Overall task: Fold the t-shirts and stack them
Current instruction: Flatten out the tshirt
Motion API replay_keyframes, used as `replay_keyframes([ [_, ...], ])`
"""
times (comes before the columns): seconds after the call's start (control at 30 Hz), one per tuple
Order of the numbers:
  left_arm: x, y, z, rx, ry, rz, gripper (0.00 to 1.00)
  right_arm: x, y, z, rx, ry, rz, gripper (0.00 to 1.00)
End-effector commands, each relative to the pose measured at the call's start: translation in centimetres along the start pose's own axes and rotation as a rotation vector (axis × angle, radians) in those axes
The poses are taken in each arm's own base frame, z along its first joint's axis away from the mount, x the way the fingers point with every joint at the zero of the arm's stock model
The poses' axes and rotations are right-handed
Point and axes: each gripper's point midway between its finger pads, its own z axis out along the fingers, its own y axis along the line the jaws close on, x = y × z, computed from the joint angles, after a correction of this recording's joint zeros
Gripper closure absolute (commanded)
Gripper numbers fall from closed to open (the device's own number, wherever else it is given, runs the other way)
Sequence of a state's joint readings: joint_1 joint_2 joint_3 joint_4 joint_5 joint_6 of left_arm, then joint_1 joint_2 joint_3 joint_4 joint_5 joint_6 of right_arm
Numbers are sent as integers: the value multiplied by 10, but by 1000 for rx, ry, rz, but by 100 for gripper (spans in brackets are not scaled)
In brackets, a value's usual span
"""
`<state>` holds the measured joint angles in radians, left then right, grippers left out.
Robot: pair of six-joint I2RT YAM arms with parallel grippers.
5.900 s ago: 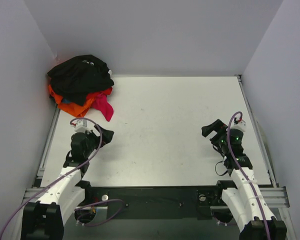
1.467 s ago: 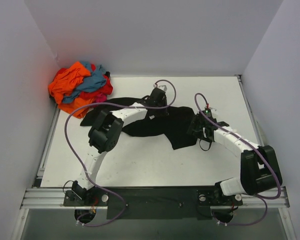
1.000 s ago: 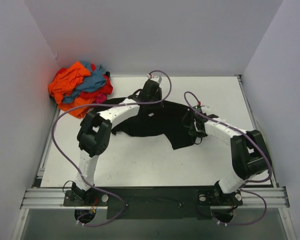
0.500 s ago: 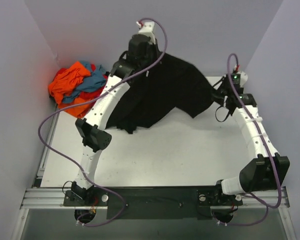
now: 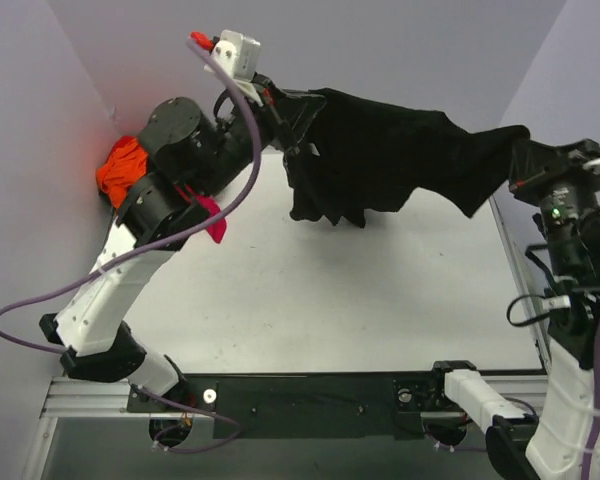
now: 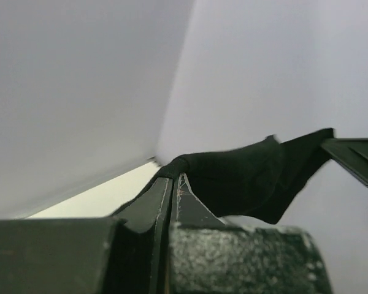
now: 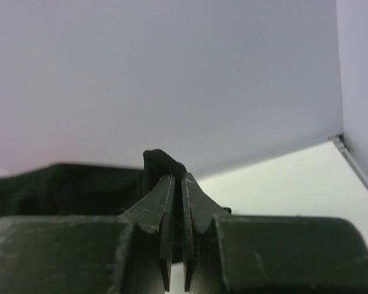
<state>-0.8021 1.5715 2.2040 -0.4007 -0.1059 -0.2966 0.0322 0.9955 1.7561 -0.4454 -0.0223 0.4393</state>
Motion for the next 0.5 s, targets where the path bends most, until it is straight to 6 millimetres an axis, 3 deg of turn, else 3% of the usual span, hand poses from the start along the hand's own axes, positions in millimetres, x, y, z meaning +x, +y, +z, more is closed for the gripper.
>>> replay_keyframes([
  [0.0, -74, -48, -40, 115, -200, -42, 100, -34, -2, -14, 42, -84, -32, 100],
  [0.03, -72, -44, -41, 96, -183, -54, 100, -29, -6, 2, 71, -56, -38, 100],
  [0.07, -80, -28, -37, 18, -210, -58, 100, -40, -1, -1, 71, -66, -38, 100],
  [0.1, -75, -14, -34, -38, -193, -60, 100, -27, -4, 24, 86, -8, -48, 100],
  [0.13, -75, 16, -23, -106, -196, -107, 100, -27, 3, 31, 64, 12, -44, 100],
  [0.17, -73, 53, -18, -151, -174, -118, 100, -17, 3, 51, 67, 52, -37, 100],
  [0.2, -50, 73, -1, -168, -118, -191, 100, -4, 9, 64, 32, 104, -33, 100],
  [0.23, -42, 108, 5, -207, -94, -210, 100, 15, 9, 85, 27, 163, -21, 100],
  [0.27, -10, 134, 19, -253, -36, -256, 100, 32, 13, 98, -7, 220, -10, 100],
  [0.3, 1, 157, 23, -264, -17, -268, 100, 60, 11, 121, -14, 296, 8, 100],
  [0.33, 45, 184, 30, -322, 61, -305, 100, 78, 18, 129, -60, 357, 21, 100],
  [0.37, 75, 215, 32, -366, 91, -323, 100, 112, 21, 149, -73, 440, 17, 100],
  [0.4, 96, 232, 31, -394, 110, -351, 100, 142, 18, 166, -72, 509, 10, 100],
  [0.43, 129, 258, 27, -435, 135, -369, 100, 162, 26, 170, -95, 552, -15, 100],
  [0.47, 136, 269, 29, -438, 116, -386, 100, 191, 22, 182, -85, 614, -23, 100],
])
